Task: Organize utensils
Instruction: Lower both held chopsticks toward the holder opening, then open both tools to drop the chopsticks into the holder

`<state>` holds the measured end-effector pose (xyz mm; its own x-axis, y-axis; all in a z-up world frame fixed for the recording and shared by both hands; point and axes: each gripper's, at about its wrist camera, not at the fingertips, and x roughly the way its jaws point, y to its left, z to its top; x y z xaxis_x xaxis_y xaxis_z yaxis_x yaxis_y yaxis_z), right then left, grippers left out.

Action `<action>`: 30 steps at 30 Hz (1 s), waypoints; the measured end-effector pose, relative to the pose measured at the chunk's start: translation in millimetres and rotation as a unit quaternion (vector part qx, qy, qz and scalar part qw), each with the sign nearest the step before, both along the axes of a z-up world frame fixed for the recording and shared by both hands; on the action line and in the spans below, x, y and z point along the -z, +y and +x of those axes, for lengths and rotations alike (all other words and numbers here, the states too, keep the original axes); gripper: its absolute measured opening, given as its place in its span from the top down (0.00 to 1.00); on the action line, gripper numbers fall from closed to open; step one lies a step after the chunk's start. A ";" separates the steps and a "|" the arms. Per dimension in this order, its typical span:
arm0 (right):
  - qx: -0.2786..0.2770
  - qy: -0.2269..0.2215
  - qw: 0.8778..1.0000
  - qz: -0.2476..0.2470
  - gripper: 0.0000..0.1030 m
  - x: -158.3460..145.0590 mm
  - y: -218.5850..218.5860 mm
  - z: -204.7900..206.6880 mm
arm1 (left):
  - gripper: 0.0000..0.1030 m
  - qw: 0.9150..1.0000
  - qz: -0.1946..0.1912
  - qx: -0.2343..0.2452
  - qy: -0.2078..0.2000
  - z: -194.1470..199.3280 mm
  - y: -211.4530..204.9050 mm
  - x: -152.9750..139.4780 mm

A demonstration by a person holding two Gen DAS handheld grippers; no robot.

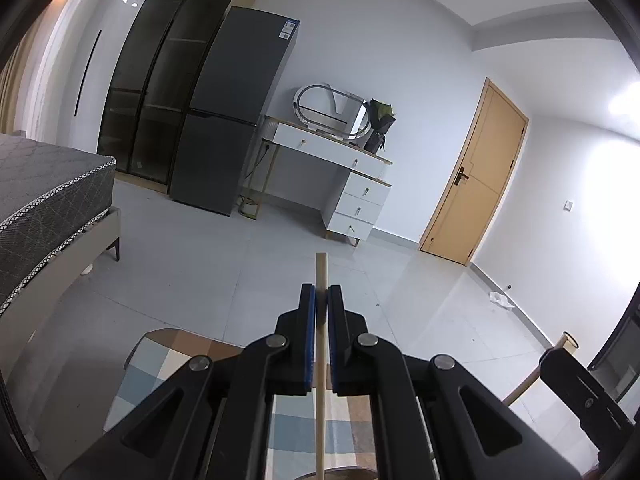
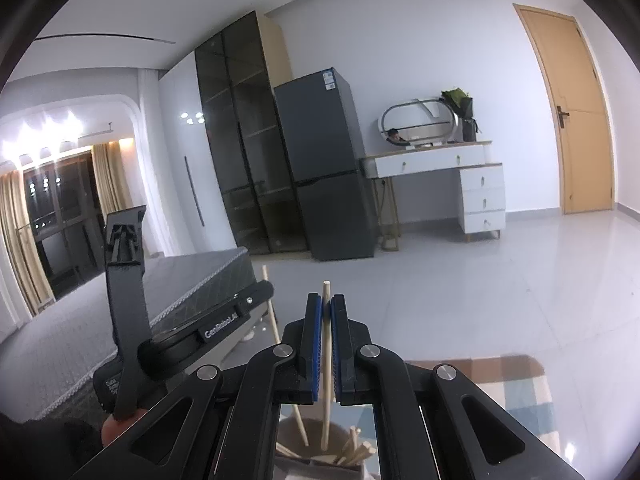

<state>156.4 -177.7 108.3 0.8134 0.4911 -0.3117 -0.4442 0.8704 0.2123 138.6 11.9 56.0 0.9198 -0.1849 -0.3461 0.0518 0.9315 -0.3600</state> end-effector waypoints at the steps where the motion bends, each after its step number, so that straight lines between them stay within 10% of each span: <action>1: 0.000 0.001 1.000 -0.002 0.96 1.4 0.2 -0.3 | 0.98 1.000 0.001 0.002 0.002 3.1 -1.7 -0.8; 30: -0.015 0.065 0.997 -0.025 0.95 28.1 -0.7 -7.5 | 0.99 0.993 0.025 0.100 0.051 -28.5 -14.8 -4.1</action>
